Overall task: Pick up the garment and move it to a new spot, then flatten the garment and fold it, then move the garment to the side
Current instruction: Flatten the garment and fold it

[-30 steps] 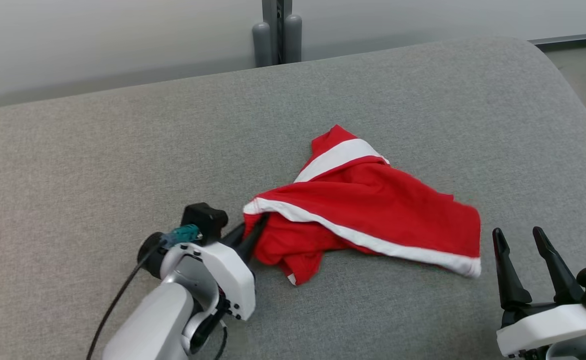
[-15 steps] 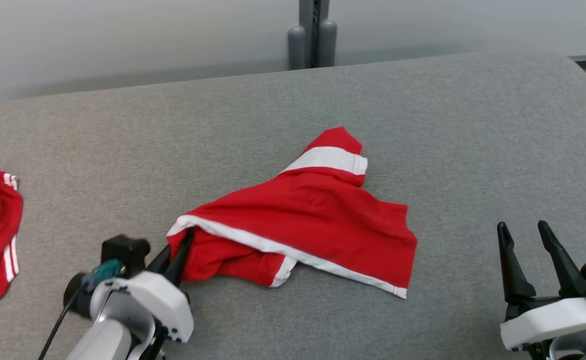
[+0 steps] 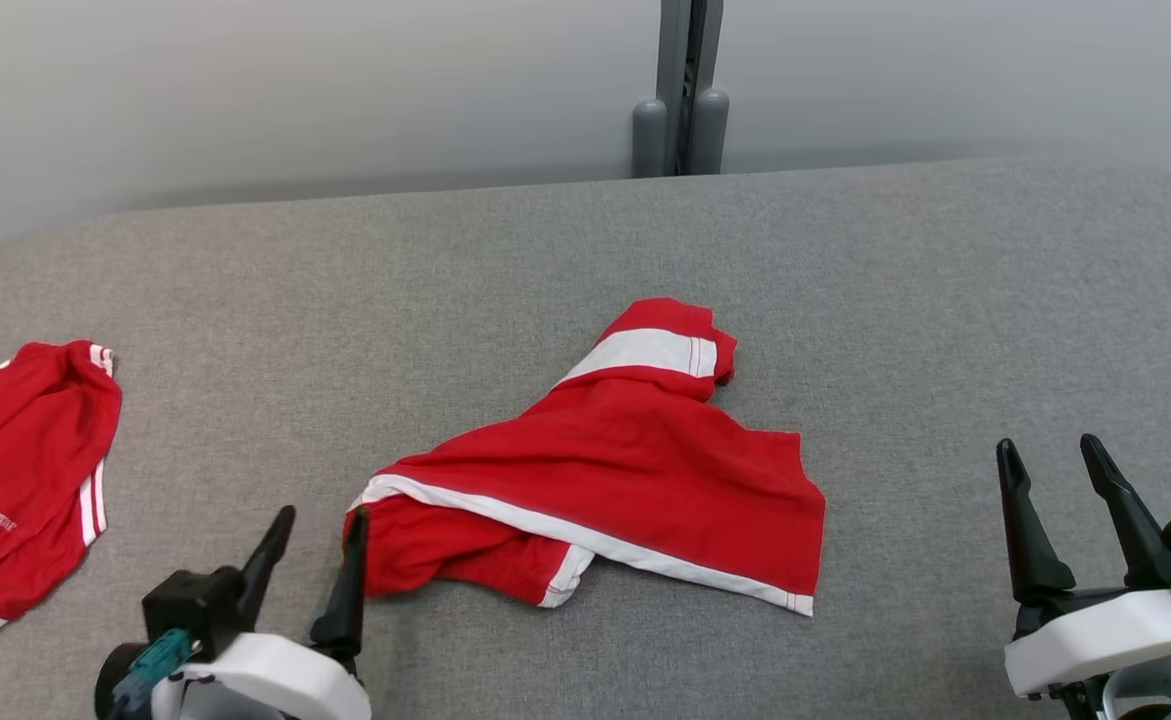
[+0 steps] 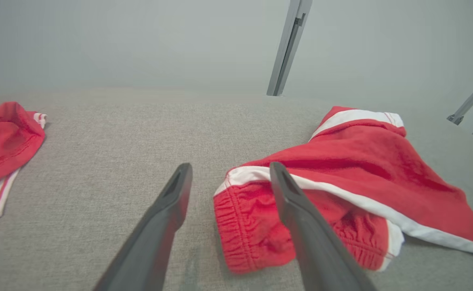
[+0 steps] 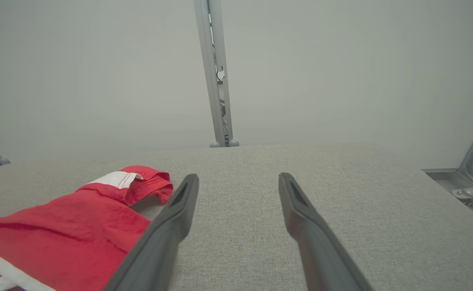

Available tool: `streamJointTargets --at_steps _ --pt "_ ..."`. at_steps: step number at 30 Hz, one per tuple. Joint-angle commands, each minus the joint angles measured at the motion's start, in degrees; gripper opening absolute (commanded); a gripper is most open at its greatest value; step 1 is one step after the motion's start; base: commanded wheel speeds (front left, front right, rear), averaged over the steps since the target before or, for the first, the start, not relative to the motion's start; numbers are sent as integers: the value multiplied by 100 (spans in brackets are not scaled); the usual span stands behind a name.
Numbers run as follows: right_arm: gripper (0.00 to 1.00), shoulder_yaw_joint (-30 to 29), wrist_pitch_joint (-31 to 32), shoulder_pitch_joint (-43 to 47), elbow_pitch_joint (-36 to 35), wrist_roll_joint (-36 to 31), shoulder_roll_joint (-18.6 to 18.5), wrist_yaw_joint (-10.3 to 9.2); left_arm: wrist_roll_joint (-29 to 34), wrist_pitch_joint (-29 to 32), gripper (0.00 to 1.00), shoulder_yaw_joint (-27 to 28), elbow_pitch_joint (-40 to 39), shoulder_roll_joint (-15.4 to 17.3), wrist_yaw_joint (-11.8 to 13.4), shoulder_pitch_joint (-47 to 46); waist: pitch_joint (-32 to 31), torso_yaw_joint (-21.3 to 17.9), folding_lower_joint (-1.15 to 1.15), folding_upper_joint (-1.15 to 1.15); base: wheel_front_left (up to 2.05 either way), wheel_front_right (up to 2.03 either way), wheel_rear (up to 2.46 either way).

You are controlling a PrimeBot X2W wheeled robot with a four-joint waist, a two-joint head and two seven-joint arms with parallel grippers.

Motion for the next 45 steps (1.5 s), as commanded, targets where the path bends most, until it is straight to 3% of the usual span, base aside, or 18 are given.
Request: streamJointTargets --at_steps 1,12,21,32,39,45 --pt "100 1 31 37 -65 -25 -29 1 48 -121 100 92 -66 48 110 66 -65 19 0 0 0 0 0" --pt "100 -66 146 316 -213 -158 -29 1 364 -477 100 654 -686 334 582 294 -442 71 0 0 0 0 0" --pt "100 -87 241 576 -366 -149 -27 1 266 -330 100 755 -1101 565 658 739 -581 53 0 0 0 0 0" --pt "100 -98 275 597 -432 -79 -28 1 176 -183 100 697 -1245 573 687 815 -589 58 0 0 0 0 0" --pt "100 -79 286 516 -449 -73 -29 1 205 -101 100 602 -1188 573 523 318 -457 107 0 0 0 0 0" --pt "100 31 267 373 -413 -79 -28 1 -52 369 100 375 -592 471 57 -570 -229 73 0 0 0 0 0"
